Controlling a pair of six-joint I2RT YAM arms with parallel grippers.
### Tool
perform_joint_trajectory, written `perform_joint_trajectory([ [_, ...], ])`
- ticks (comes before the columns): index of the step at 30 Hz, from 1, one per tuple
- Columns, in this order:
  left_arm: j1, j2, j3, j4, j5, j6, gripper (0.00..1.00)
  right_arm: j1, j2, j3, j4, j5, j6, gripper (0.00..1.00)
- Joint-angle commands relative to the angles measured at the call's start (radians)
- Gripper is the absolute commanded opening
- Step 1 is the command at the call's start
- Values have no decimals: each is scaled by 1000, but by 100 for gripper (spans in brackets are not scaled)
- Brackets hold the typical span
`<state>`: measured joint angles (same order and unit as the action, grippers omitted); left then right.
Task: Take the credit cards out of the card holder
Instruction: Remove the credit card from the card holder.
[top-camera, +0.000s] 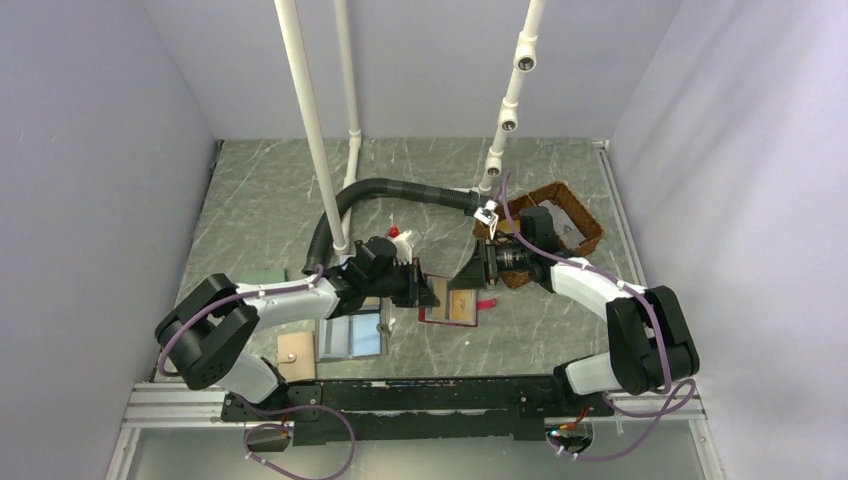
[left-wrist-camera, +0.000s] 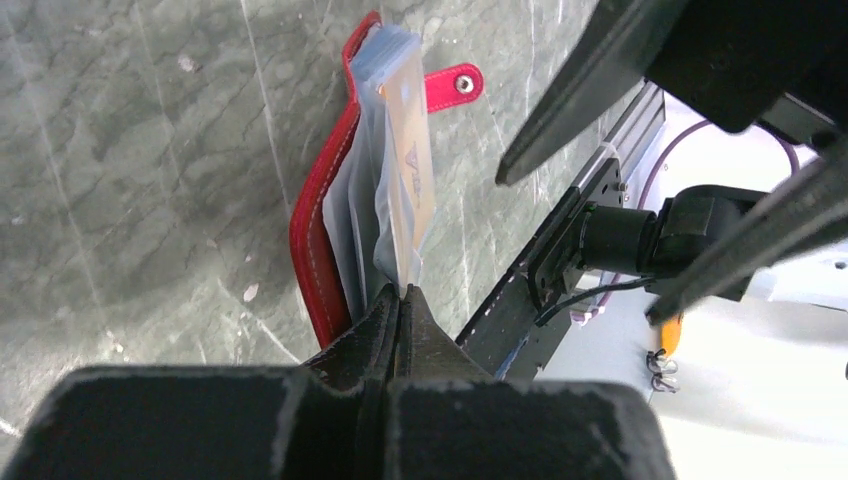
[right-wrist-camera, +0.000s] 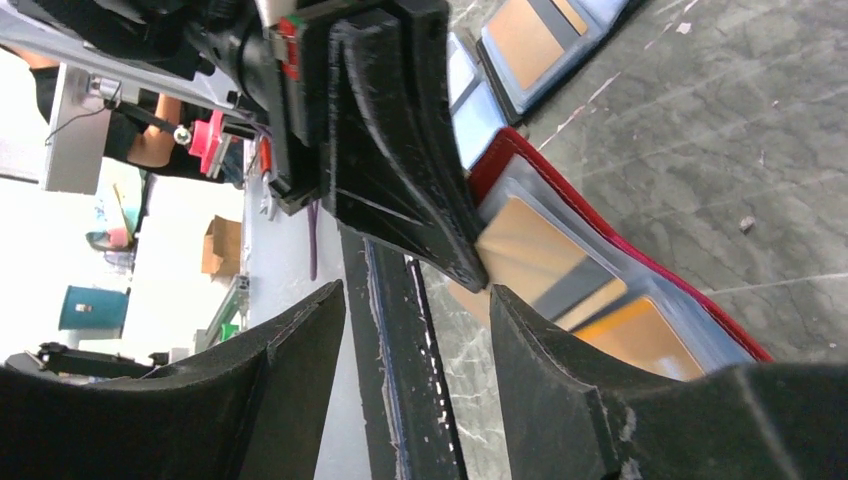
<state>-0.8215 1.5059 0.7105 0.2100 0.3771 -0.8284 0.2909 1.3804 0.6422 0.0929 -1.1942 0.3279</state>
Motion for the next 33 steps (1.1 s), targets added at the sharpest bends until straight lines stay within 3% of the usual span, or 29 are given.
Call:
perform_joint_trajectory([
  [1, 16, -104, -56, 138, -17, -21, 0, -12, 17, 8, 53, -3, 39, 57],
  [7, 39, -161, -131, 259, -24, -56, 0, -19, 17, -7, 68, -26, 68, 55],
  [12, 49, -146, -117, 295, 3, -58, 0, -18, 34, -34, 175, -70, 171, 54],
  [33, 73, -140, -166, 432, 55, -116, 0, -54, 76, 42, 99, -78, 152, 44],
])
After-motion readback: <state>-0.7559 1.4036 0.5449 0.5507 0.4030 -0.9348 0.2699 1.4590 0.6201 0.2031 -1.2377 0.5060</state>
